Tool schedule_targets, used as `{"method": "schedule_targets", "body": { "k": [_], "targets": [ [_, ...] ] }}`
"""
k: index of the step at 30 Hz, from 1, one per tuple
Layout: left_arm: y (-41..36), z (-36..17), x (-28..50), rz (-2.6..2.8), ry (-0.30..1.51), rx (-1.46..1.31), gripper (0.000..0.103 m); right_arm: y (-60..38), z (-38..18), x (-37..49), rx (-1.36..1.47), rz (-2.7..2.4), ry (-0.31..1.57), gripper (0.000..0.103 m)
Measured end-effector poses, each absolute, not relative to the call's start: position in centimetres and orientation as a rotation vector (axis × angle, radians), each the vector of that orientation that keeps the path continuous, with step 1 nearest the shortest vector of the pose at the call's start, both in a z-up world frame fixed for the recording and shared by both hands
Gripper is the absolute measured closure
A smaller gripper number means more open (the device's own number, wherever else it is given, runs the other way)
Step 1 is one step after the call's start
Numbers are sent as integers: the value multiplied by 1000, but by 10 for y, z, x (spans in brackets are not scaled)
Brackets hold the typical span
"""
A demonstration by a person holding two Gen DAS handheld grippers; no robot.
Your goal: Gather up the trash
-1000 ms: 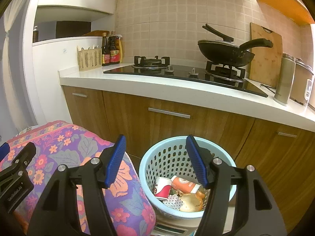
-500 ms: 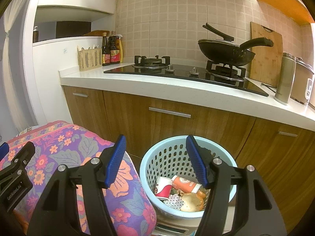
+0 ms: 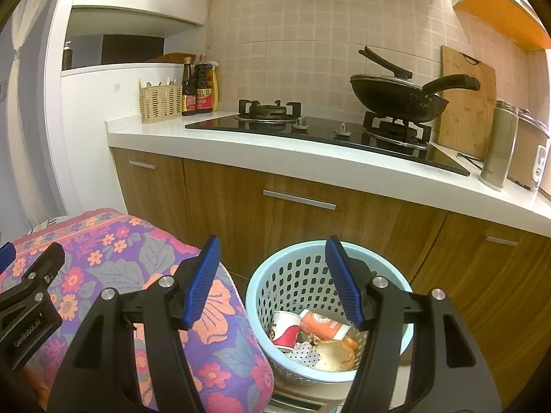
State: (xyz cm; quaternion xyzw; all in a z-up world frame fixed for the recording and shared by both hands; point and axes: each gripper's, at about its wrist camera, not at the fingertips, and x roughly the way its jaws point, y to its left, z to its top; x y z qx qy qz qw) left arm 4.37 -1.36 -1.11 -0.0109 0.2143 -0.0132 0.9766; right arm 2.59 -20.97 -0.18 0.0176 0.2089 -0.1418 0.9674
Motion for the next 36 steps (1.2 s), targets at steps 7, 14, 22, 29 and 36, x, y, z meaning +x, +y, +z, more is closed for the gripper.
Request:
{"method": "schedule_targets", "body": {
  "k": [7, 14, 22, 29, 36],
  "targets": [
    [-13, -11, 44, -27, 432, -21, 12, -210, -2, 26, 39, -285, 424, 44],
    [-11, -11, 44, -22, 431, -22, 12, -210, -1, 26, 40, -283, 424, 44],
    [-13, -11, 43, -20, 430, -20, 11, -210, -1, 26, 41, -286, 422, 44],
    [-12, -9, 43, -3, 423, -12, 11, -210, -1, 26, 42, -285, 422, 44],
    [-13, -9, 42, 2, 425, -4, 9, -210, -1, 25, 43, -285, 420, 44]
  ]
}}
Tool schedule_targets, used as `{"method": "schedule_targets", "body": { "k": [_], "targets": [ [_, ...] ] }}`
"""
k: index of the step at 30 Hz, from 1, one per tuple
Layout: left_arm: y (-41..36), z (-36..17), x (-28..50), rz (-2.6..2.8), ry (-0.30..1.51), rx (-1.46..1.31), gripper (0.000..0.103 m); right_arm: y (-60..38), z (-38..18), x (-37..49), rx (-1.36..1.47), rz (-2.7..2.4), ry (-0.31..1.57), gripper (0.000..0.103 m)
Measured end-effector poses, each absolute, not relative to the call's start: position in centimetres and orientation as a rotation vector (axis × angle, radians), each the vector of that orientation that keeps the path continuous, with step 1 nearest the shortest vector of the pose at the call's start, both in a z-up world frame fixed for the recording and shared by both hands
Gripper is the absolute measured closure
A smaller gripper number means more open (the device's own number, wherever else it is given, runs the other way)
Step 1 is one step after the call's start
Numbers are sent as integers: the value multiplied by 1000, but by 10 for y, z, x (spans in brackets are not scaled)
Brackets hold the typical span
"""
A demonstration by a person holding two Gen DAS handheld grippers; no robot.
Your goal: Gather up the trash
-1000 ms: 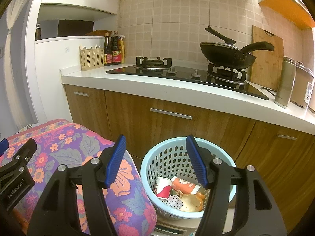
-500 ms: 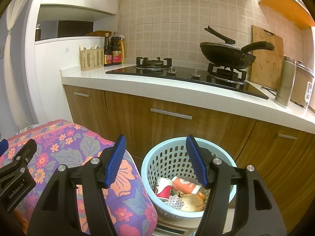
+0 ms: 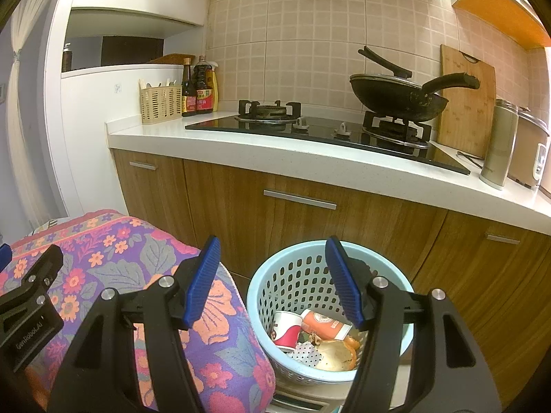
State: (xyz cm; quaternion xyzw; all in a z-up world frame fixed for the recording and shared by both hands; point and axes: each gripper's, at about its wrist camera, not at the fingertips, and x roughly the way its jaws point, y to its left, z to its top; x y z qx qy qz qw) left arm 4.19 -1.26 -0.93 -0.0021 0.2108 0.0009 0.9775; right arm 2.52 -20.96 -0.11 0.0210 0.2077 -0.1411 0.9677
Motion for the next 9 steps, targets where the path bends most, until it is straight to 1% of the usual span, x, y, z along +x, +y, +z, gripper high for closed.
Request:
{"method": "schedule_targets", "body": {
  "k": [3, 9],
  "targets": [
    [-14, -9, 43, 6, 436, -5, 7, -209, 1, 26, 41, -284, 415, 44],
    [-12, -10, 44, 10, 443, -21, 7, -209, 3, 27, 41, -283, 415, 44]
  ]
}}
